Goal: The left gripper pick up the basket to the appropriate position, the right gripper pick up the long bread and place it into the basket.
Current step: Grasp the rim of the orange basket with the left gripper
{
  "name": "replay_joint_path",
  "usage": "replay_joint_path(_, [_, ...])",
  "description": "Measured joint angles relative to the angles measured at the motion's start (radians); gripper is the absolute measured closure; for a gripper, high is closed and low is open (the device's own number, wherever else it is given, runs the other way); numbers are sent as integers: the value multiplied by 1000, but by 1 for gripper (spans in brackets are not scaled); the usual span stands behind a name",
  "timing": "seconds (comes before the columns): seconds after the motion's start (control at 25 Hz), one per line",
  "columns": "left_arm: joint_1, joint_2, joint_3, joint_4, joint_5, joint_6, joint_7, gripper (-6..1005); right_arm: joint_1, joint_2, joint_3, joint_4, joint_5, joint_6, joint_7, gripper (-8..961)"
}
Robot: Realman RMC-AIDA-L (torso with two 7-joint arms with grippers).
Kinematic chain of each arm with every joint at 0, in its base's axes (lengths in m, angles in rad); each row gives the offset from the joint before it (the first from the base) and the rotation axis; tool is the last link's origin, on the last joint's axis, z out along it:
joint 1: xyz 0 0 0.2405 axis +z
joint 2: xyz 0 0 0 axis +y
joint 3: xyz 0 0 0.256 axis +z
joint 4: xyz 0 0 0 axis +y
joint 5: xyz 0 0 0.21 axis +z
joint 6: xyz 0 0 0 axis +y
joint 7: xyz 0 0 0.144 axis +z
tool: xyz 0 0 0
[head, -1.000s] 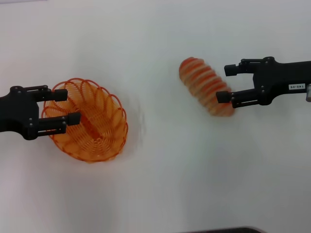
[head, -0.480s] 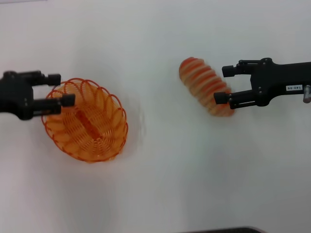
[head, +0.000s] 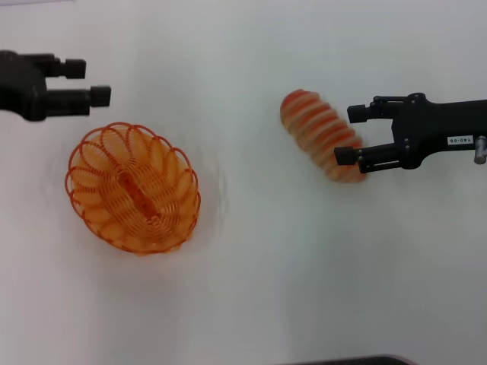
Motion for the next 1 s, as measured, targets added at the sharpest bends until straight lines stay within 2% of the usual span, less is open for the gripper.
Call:
replay_joint_path(0.36, [-121, 34, 59, 67, 154, -27, -224, 298, -1, 3, 0, -1, 0, -2, 0, 58])
replay_joint_path(0.6, [-209, 56, 205, 132, 309, -21, -431, 297, 0, 3, 0, -3, 0, -3, 3, 58])
replay_joint_path(0.72, [-257, 51, 277, 143, 423, -23, -501, 297, 3, 2, 0, -3, -1, -2, 4, 58])
replay_joint_path(1.0, [-332, 20, 431, 130, 635, -22, -595, 298, 5, 2, 0, -3, -2, -1, 6, 57])
